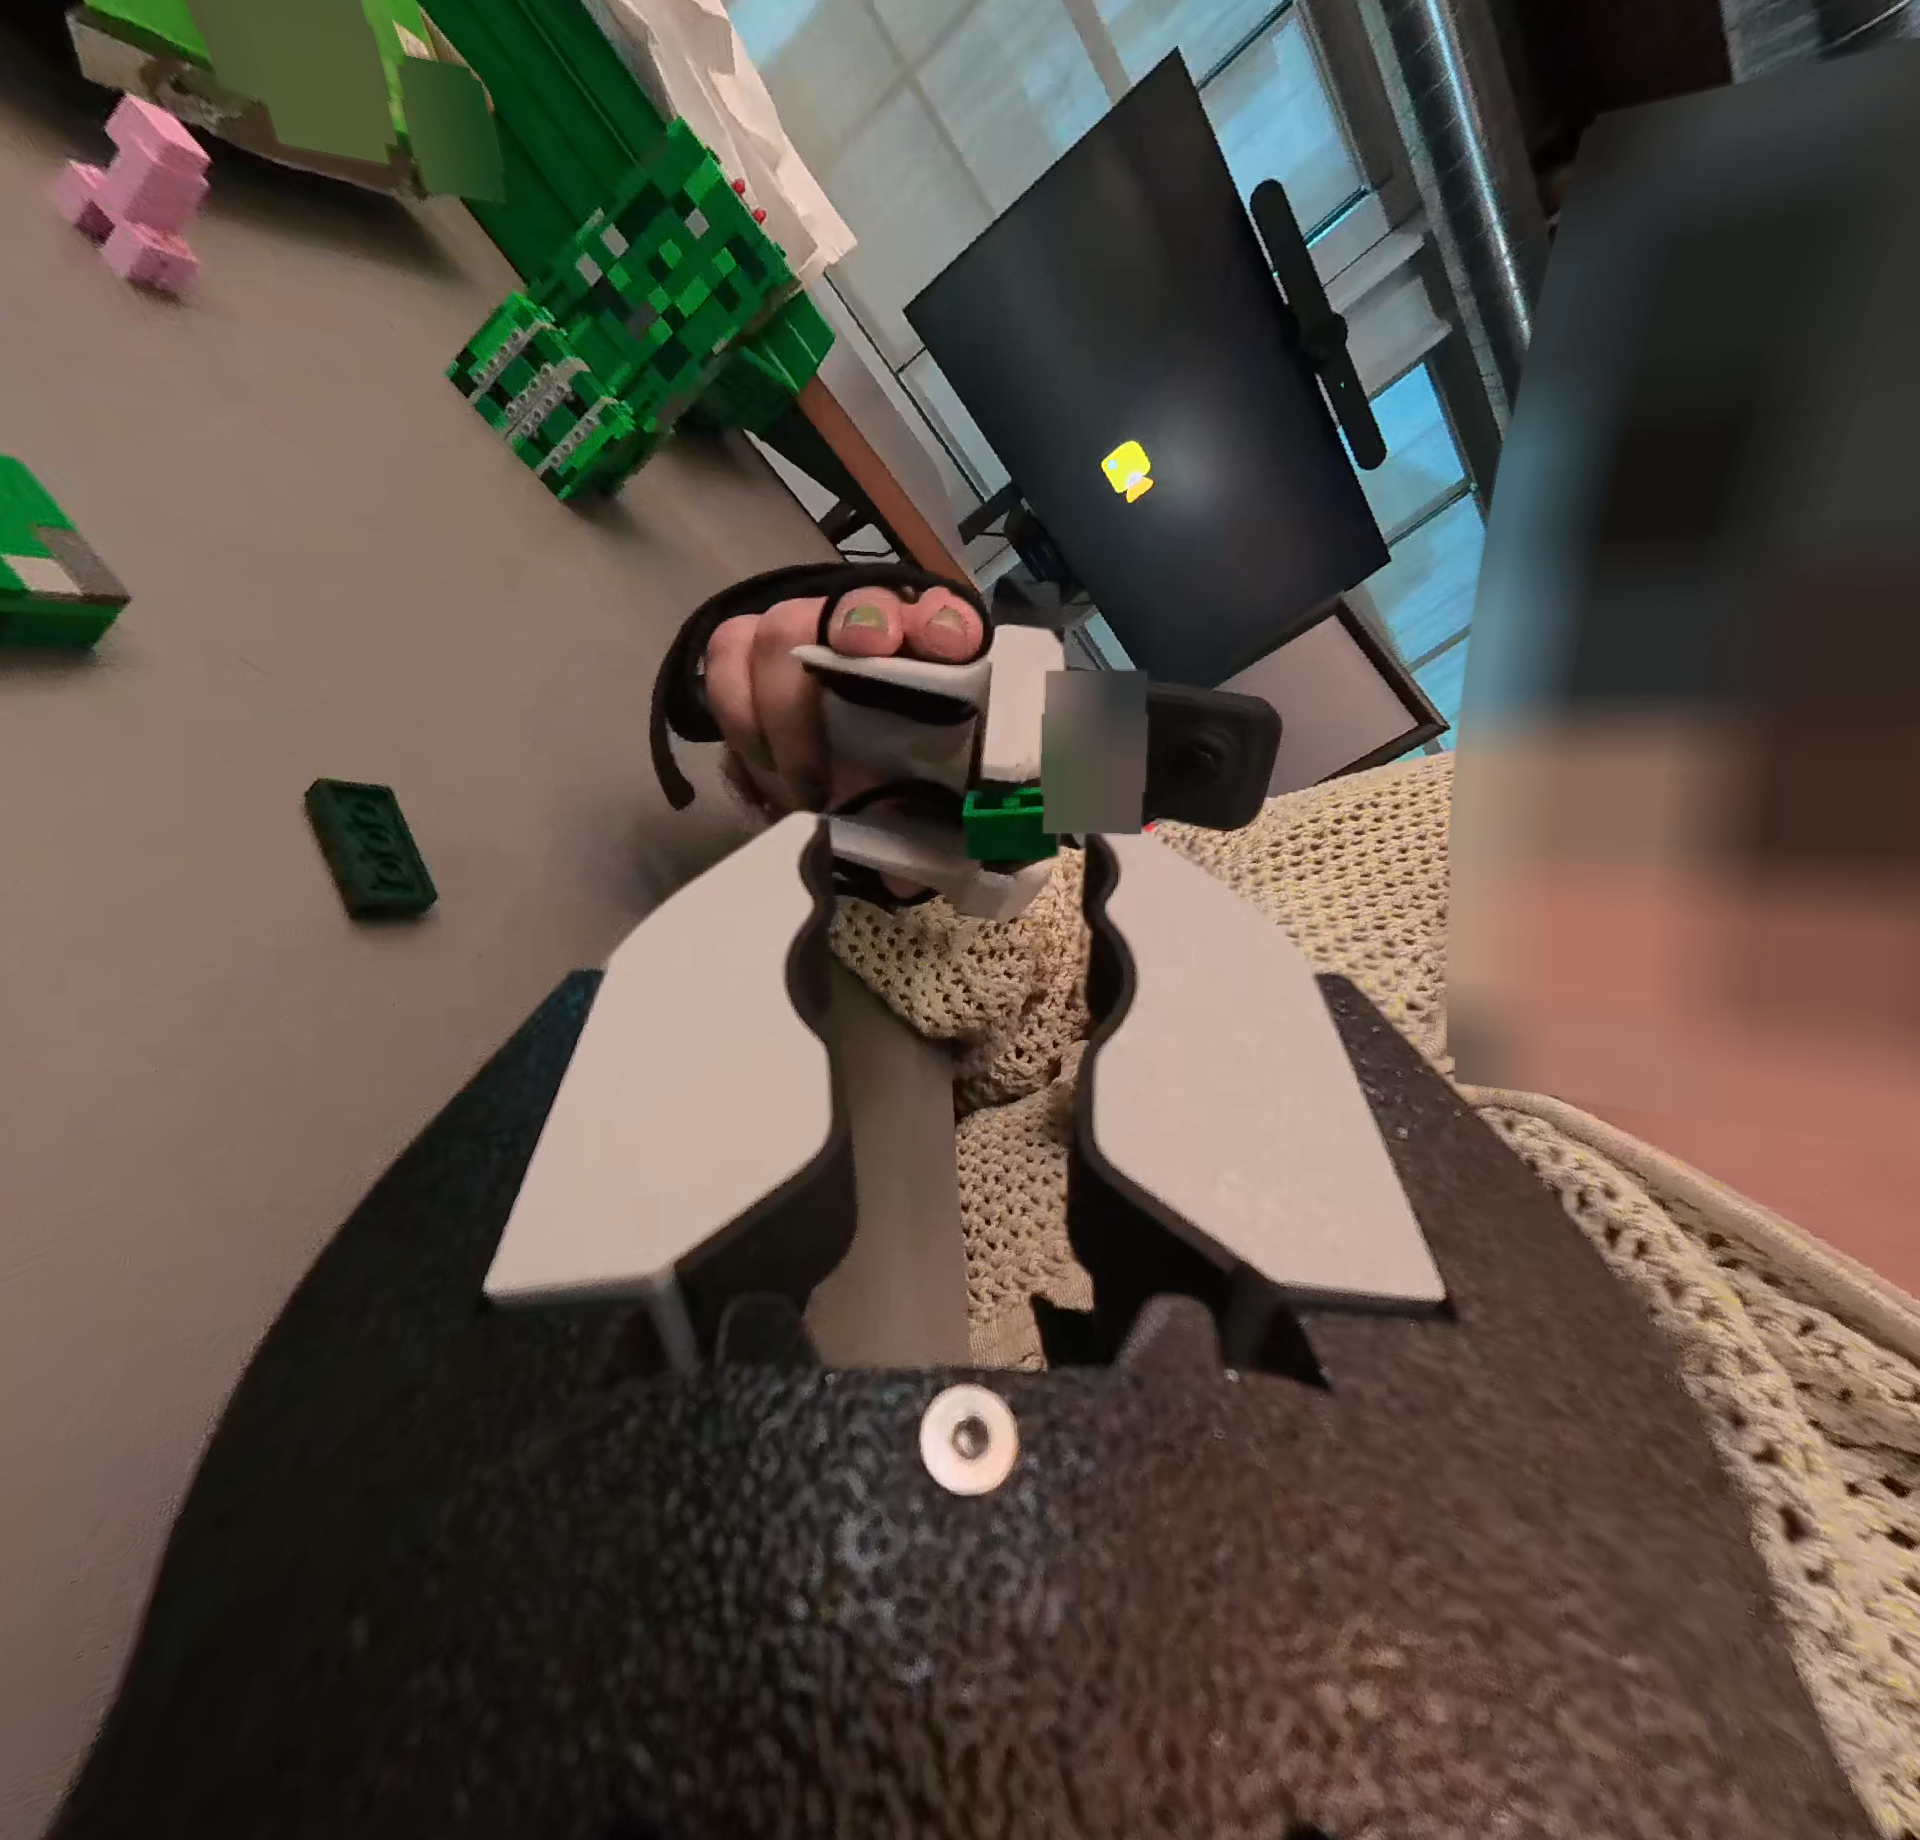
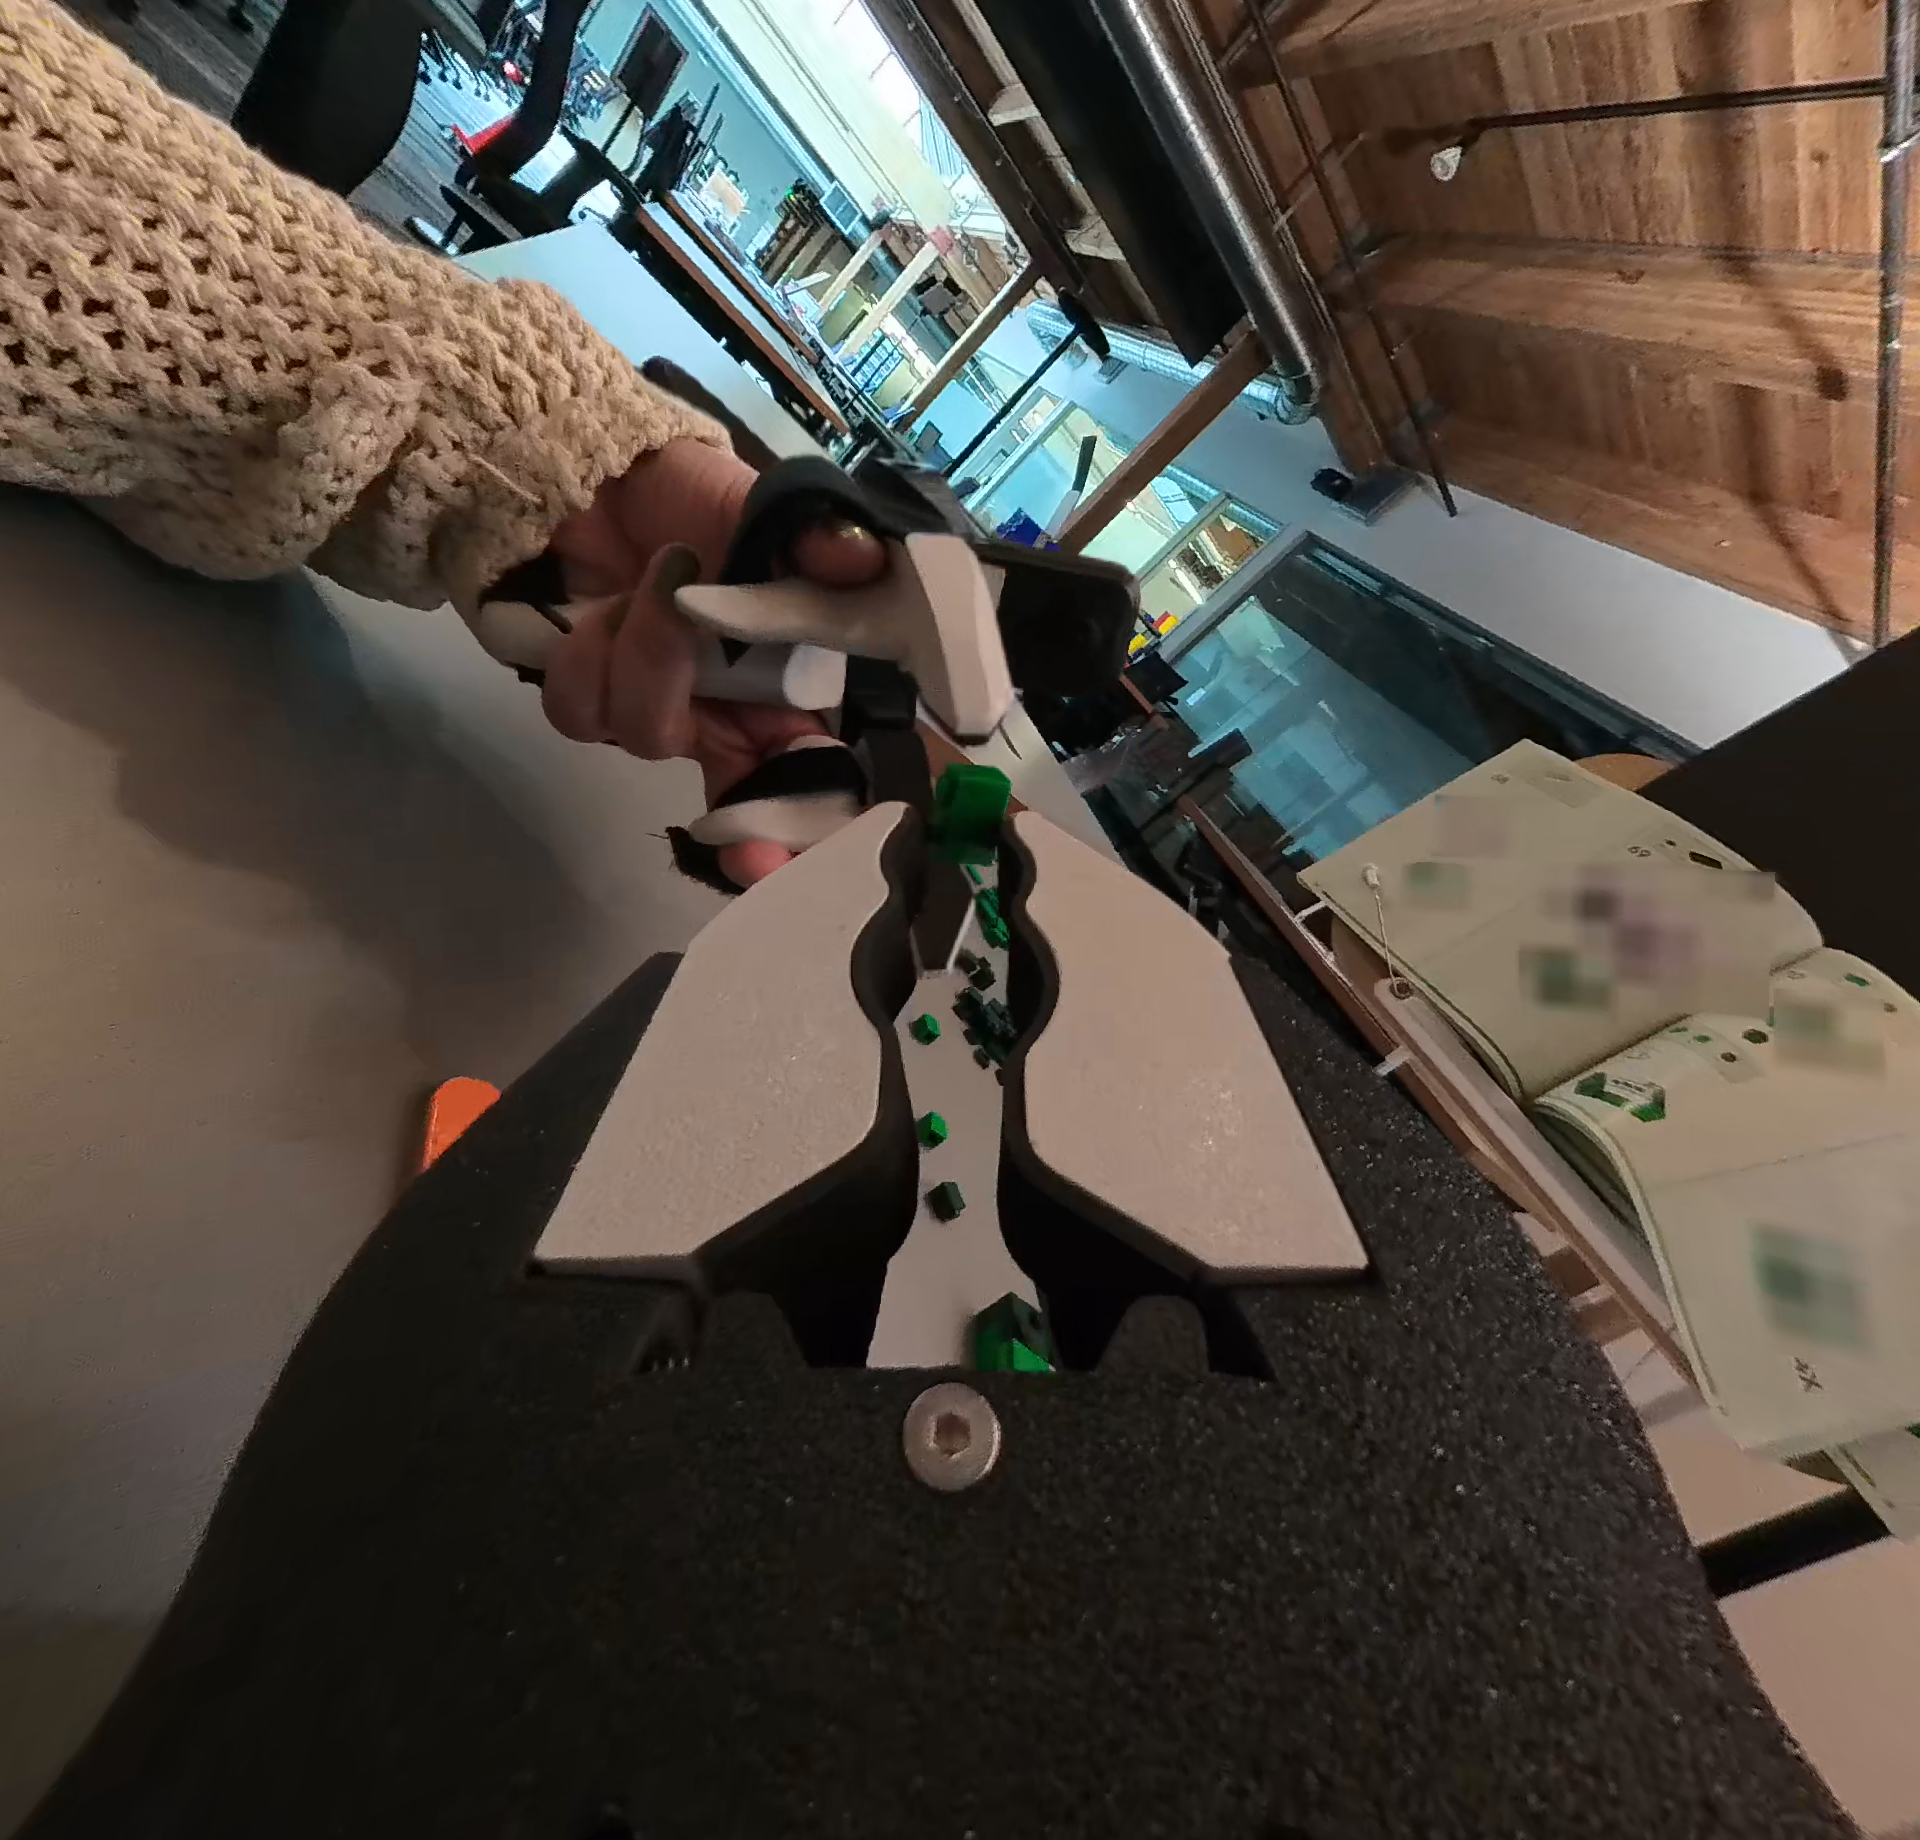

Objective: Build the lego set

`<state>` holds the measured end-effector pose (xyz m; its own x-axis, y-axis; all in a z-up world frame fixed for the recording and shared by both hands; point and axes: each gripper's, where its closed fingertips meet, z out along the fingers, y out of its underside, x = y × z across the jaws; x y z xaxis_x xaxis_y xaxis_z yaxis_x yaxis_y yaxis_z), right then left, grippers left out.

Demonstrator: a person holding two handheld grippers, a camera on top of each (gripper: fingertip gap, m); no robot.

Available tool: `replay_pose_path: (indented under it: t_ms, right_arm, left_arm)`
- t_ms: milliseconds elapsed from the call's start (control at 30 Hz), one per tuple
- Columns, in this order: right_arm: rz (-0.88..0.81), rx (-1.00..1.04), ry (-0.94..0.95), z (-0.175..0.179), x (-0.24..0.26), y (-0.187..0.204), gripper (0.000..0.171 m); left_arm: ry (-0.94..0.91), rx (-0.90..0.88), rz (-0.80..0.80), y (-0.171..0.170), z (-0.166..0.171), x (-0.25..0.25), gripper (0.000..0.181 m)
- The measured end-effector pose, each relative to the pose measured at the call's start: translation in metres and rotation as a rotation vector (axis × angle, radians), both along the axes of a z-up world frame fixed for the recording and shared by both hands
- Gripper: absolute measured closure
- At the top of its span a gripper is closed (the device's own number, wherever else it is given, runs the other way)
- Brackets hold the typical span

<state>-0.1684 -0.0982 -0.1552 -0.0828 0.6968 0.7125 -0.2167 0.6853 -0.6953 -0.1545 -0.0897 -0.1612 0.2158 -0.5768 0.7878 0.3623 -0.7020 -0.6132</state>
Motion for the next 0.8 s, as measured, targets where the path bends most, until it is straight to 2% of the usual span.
replay_pose_path:
  t_ms: [100, 200, 367, 467, 567, 700, 800]
  right_arm:
    - [-0.002, 0.0, -0.001, 0.0, 0.0, 0.001, 0.158]
    - [-0.018, 0.007, -0.012, -0.003, -0.001, 0.004, 0.158]
    - [-0.039, -0.036, -0.041, -0.006, -0.002, 0.009, 0.158]
    - [-0.069, -0.099, -0.052, -0.005, -0.001, 0.02, 0.152]
    - [-0.082, -0.273, -0.117, -0.007, -0.002, 0.035, 0.152]
    - [0.05, -0.701, -0.265, -0.011, -0.007, 0.037, 0.149]
    - [0.098, -0.963, -0.354, -0.017, -0.013, 0.042, 0.141]
  left_arm:
    - [-0.01, -0.003, 0.001, 0.0, -0.001, 0.0, 0.144]
    - [-0.027, 0.034, 0.0, -0.002, 0.004, -0.001, 0.164]
    - [0.049, 0.095, 0.069, 0.004, 0.003, -0.006, 0.164]
    - [0.092, 0.175, 0.171, 0.01, 0.009, -0.02, 0.164]
    - [0.346, 0.332, 0.343, 0.02, 0.004, -0.036, 0.164]
    - [0.94, 0.611, 0.538, 0.033, -0.011, -0.055, 0.164]
    - [1.355, 0.781, 0.557, 0.039, -0.024, -0.06, 0.164]
